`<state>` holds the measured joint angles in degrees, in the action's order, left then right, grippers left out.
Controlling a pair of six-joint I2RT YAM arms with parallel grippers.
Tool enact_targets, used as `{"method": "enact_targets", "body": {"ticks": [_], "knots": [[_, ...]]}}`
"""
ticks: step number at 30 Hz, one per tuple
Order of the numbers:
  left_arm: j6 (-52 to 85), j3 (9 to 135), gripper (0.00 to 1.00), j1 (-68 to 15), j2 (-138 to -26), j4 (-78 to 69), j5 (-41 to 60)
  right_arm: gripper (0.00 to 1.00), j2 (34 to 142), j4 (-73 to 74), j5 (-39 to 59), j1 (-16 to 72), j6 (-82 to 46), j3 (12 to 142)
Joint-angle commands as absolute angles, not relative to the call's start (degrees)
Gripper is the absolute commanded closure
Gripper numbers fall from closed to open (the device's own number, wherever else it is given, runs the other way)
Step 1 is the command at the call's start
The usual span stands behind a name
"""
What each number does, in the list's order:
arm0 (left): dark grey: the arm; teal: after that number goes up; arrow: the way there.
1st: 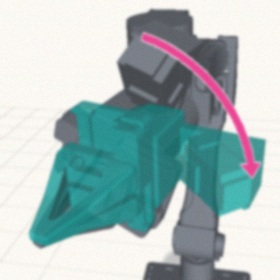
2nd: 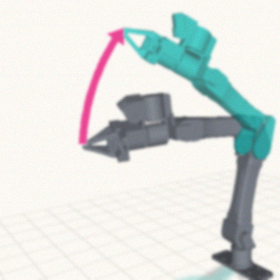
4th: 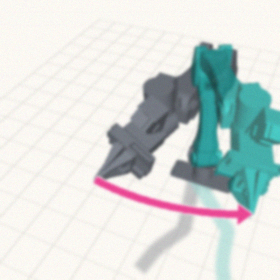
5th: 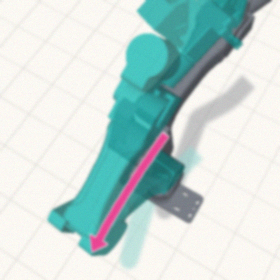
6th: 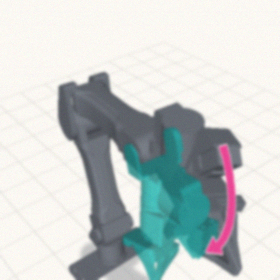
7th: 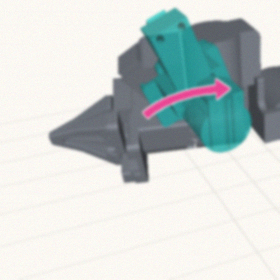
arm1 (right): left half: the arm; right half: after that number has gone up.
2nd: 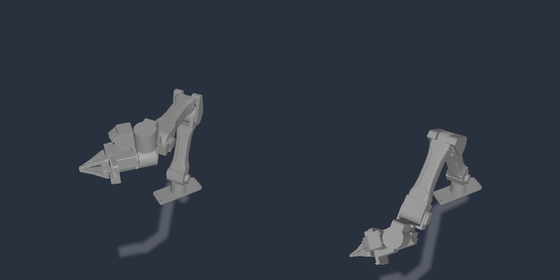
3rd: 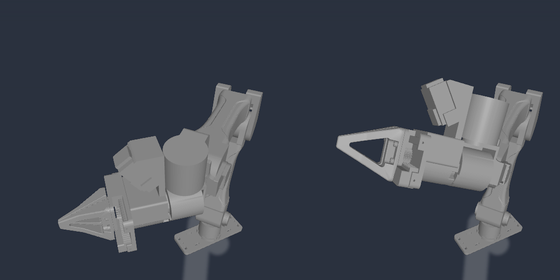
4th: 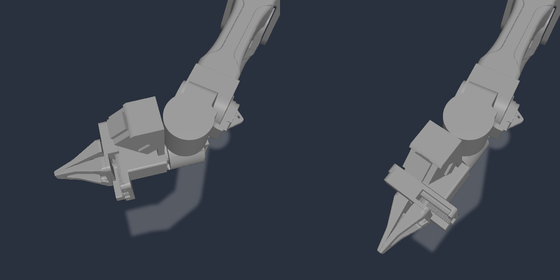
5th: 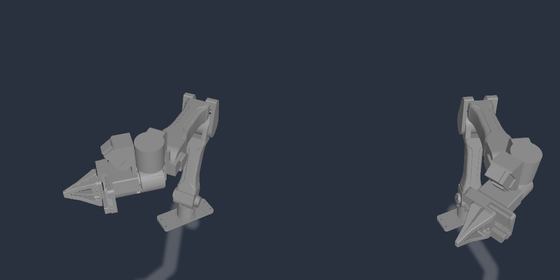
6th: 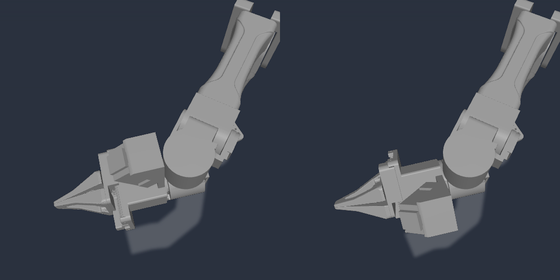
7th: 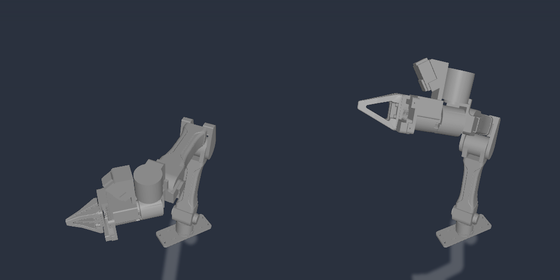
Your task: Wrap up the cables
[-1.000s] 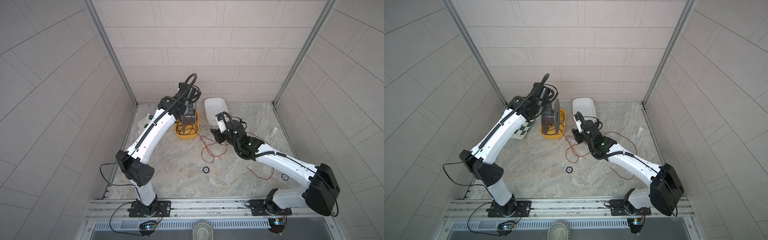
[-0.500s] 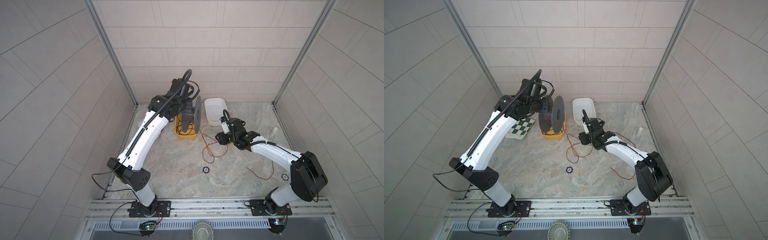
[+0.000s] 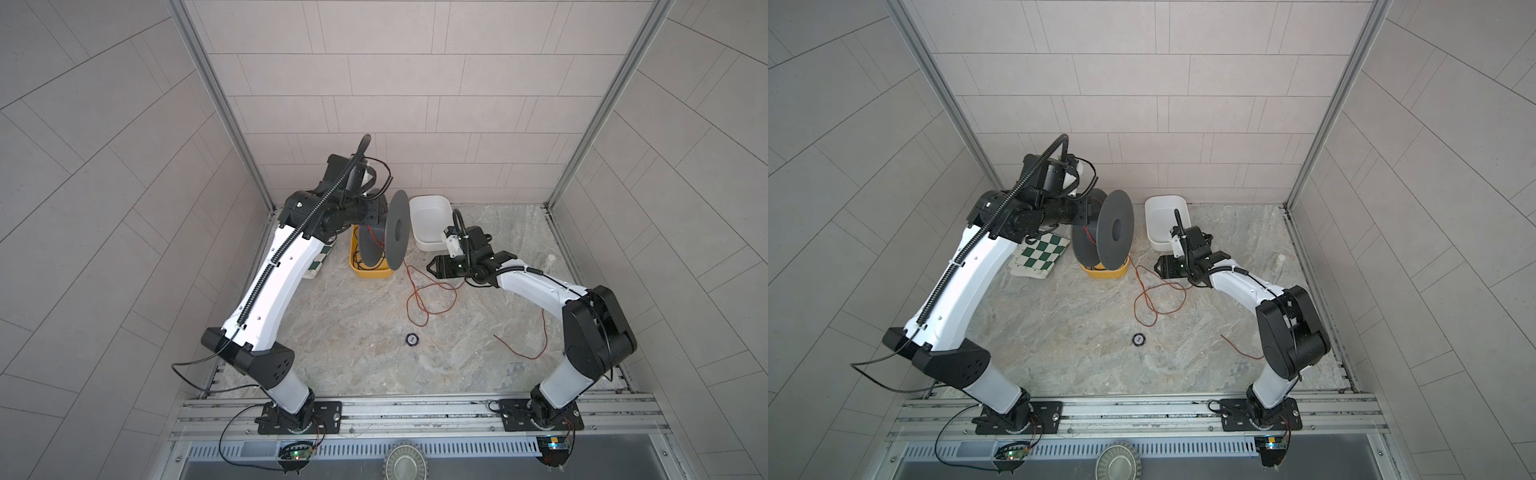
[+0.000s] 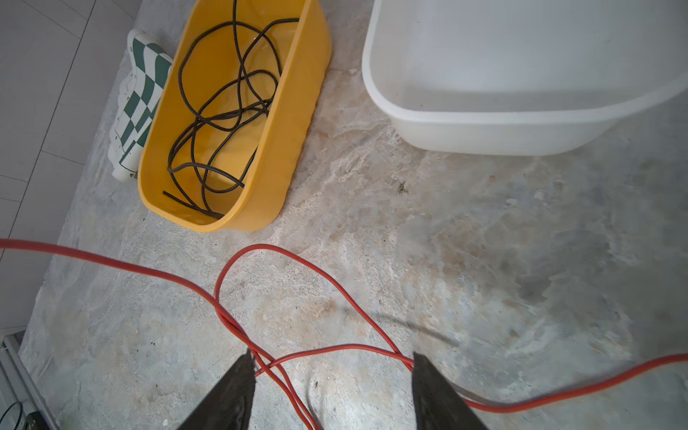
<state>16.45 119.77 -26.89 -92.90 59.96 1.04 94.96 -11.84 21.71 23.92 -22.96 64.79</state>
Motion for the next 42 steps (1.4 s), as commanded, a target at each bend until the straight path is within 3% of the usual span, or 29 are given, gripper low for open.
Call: {"method": "enact_targets", "body": {"ticks": [1, 11, 15, 18, 23, 24, 35, 42], "knots": [[16.5, 122.9, 1.0, -26.6, -90.3, 58.0, 2.8, 0.33, 96.7, -11.5, 22.5, 24.5, -18.9, 66.2], [17.3, 122.8, 1.0, -26.6, -89.4, 58.0, 4.7, 0.34, 105.5, -11.9, 20.5, 27.4, -11.4, 72.5], [17.6, 122.8, 1.0, -26.6, -88.8, 58.0, 4.9, 0.41, 108.1, -10.6, 21.9, 27.4, -11.5, 74.2], [17.7, 122.9, 1.0, -26.6, -88.3, 57.8, 5.0, 0.52, 109.1, -10.5, 21.6, 27.4, -11.8, 74.9], [18.1, 123.8, 1.0, -26.5, -87.4, 57.7, 4.8, 0.94, 107.4, -11.9, 18.3, 25.1, -14.7, 74.2], [18.3, 124.0, 1.0, -26.5, -87.1, 57.7, 4.7, 0.99, 106.6, -12.2, 18.1, 24.2, -15.9, 73.8], [19.0, 127.2, 1.0, -24.4, -85.2, 58.0, 0.8, 1.0, 91.8, -17.0, 17.7, 6.5, -27.8, 64.3], [17.9, 132.7, 1.0, -21.7, -86.2, 61.4, -2.5, 1.0, 89.8, -21.2, 16.8, -5.5, -32.1, 62.0]]}}
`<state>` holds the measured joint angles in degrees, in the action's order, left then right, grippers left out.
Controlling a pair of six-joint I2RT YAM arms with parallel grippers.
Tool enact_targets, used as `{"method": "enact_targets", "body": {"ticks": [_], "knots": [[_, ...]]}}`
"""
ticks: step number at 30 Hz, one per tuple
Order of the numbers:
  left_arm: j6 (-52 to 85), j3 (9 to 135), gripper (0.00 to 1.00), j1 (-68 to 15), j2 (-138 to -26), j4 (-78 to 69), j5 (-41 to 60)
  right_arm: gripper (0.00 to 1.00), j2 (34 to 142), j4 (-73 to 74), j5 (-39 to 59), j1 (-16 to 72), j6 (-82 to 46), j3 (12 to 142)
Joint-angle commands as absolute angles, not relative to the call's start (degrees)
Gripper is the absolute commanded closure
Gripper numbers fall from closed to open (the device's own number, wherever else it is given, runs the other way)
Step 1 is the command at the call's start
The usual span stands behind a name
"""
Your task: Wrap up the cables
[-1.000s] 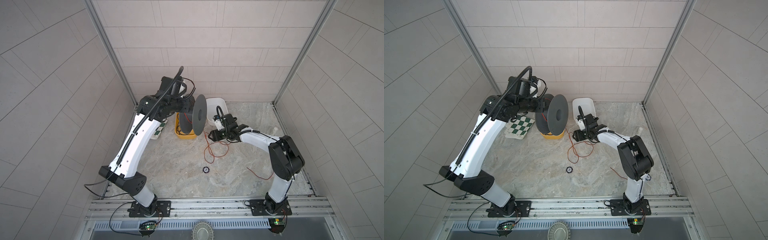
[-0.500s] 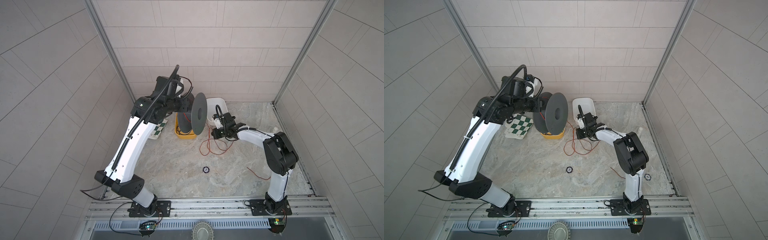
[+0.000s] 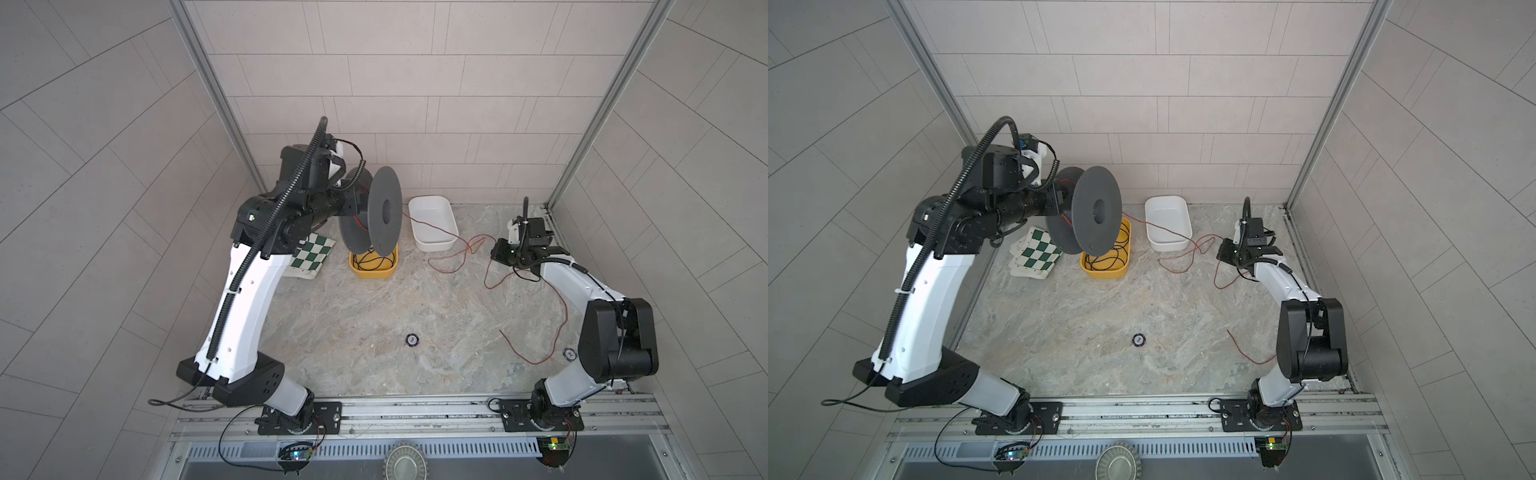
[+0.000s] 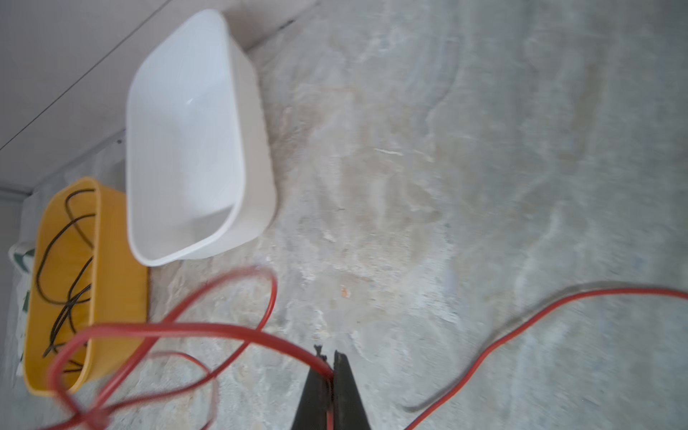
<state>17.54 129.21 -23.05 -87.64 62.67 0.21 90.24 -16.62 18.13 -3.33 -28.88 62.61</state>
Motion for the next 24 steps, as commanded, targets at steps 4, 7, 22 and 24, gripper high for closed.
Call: {"method": "enact_targets", "body": {"ticks": [4, 7, 22, 24], "knots": [[18.5, 133.1, 1.0, -18.9, -86.1, 62.0, -2.2, 1.0, 89.6, -22.6, 16.0, -11.0, -33.1, 61.9], [18.5, 134.0, 1.0, -17.1, -86.4, 63.1, -3.5, 1.0, 90.4, -23.2, 15.7, -14.3, -33.1, 62.3], [22.1, 130.2, 1.0, -14.4, -85.7, 61.4, 3.8, 0.47, 91.4, -26.0, 15.4, -10.9, -25.8, 64.3], [22.1, 130.1, 1.0, -14.3, -85.9, 61.5, 4.2, 0.39, 90.2, -25.1, 15.2, -8.6, -24.6, 63.7]]}}
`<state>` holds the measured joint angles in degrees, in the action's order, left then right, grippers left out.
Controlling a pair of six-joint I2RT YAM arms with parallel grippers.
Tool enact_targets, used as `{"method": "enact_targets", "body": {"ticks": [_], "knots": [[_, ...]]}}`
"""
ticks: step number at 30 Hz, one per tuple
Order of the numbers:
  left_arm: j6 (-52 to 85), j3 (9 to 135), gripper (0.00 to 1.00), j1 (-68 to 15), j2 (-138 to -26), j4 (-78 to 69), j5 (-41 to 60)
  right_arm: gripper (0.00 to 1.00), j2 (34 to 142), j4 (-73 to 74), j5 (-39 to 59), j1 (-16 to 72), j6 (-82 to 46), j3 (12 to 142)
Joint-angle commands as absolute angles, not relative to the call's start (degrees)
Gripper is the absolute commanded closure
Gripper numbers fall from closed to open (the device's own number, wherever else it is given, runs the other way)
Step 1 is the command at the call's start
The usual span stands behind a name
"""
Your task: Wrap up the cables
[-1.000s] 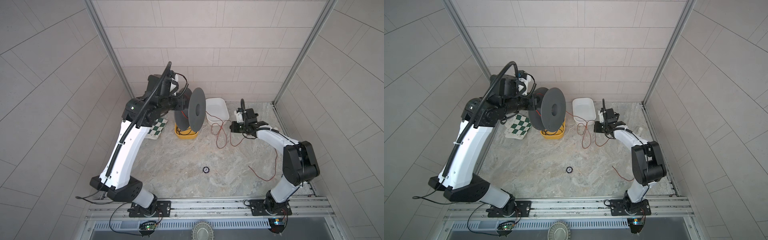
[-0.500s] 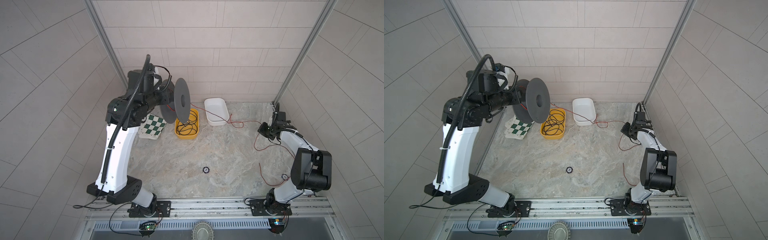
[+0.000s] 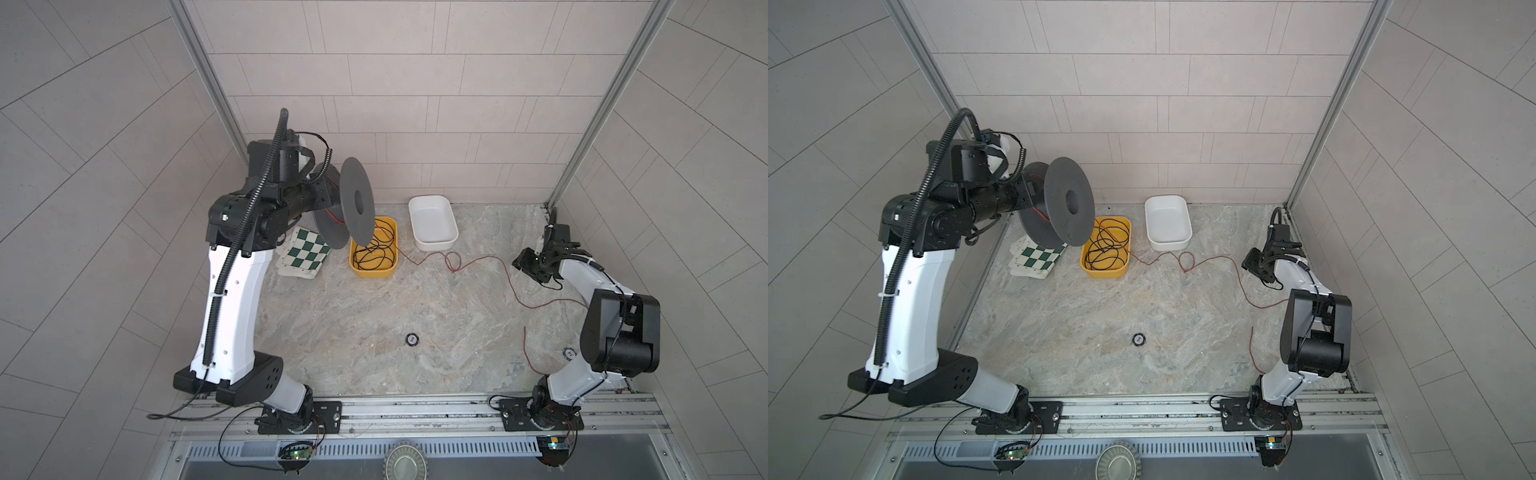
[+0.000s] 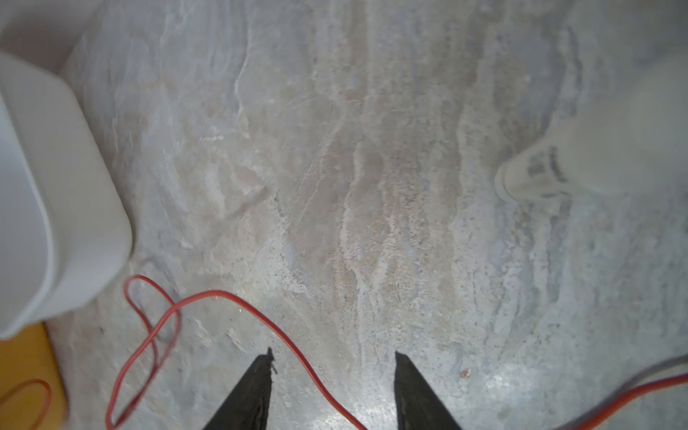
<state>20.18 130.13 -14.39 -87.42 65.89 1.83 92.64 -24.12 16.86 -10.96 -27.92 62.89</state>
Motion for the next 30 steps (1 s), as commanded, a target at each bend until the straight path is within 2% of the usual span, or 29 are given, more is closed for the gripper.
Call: {"method": "enact_targets", "body": {"ticks": [1, 6, 10, 12, 15, 18, 24, 30], "knots": [[22.3, 130.1, 1.0, -14.3, -86.0, 61.6, 4.3, 0.35, 89.4, -24.6, 14.9, -7.5, -24.0, 63.4], [23.4, 129.9, 1.0, -14.4, -86.3, 61.5, 6.2, 0.19, 85.2, -22.4, 12.6, -0.4, -20.1, 63.0], [24.4, 128.8, 1.0, -14.4, -86.3, 60.8, 8.3, 0.13, 81.7, -15.1, 19.7, 4.0, -17.6, 60.2], [24.9, 128.6, 1.0, -14.4, -86.5, 60.7, 9.1, 0.13, 80.1, -8.0, 23.7, 6.4, -16.2, 56.7], [25.2, 128.5, 1.0, -14.4, -86.6, 60.3, 9.7, 0.12, 78.8, 3.1, 24.5, 10.0, -16.8, 51.9], [25.5, 128.6, 1.0, -14.4, -86.9, 60.1, 10.8, 0.12, 79.7, 6.6, 26.8, 13.0, -16.0, 51.2], [26.4, 128.5, 1.0, -14.4, -87.2, 60.2, 12.5, 0.13, 79.1, 14.4, 24.1, 21.1, -8.5, 47.8], [26.6, 128.5, 1.0, -14.4, -86.8, 60.1, 12.7, 0.15, 86.5, 24.0, 29.5, 23.5, -7.8, 48.3]]}}
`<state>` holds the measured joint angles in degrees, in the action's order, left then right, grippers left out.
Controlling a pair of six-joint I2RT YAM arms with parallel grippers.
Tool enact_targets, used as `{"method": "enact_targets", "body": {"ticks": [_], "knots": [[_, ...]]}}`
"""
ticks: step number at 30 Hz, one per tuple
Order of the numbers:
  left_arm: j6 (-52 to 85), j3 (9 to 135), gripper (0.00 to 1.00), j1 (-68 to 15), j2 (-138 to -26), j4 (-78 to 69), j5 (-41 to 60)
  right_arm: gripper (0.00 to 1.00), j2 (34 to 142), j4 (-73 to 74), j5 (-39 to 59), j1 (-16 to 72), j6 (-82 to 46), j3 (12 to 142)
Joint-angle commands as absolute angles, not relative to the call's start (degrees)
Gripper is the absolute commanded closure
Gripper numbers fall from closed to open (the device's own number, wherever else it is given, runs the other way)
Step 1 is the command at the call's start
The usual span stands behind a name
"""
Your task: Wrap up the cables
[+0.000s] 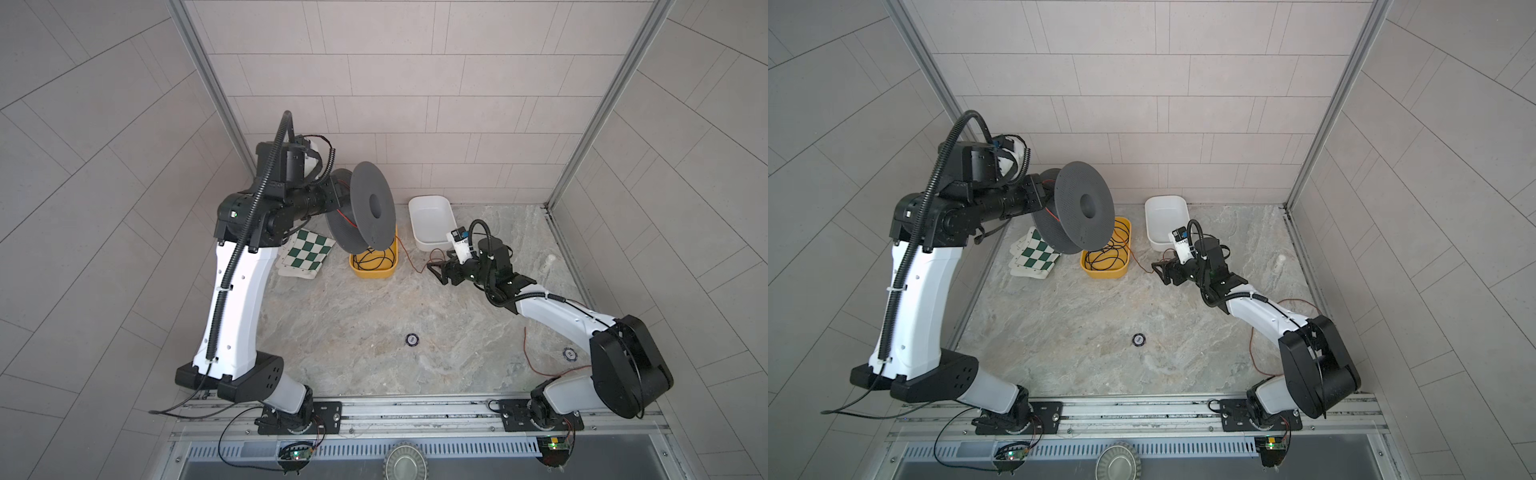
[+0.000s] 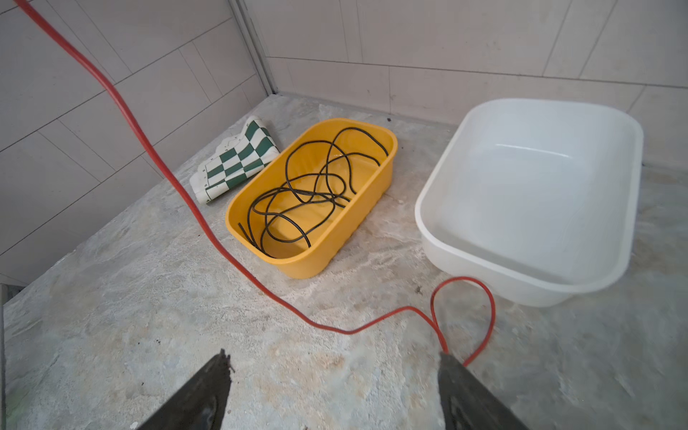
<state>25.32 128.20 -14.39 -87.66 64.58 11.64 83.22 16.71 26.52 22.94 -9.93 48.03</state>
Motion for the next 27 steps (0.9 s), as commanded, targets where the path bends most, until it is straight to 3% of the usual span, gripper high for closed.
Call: {"method": "enact_targets", "body": {"ticks": [1, 15, 19, 27], "knots": [[26.5, 128.5, 1.0, -14.4, -86.9, 60.1, 12.8, 0.15, 87.6, 25.6, 29.7, 23.8, -8.1, 48.3], [27.9, 128.3, 1.0, -14.4, -87.0, 59.6, 15.0, 0.24, 98.5, 32.3, 31.1, 27.6, -8.0, 53.4], [27.8, 128.3, 1.0, -14.3, -86.9, 59.5, 14.8, 0.33, 102.2, 32.4, 31.6, 27.6, -8.9, 56.0], [28.0, 129.3, 1.0, -14.3, -87.4, 59.4, 14.9, 0.65, 104.3, 35.1, 31.6, 28.2, -10.9, 54.2]]}}
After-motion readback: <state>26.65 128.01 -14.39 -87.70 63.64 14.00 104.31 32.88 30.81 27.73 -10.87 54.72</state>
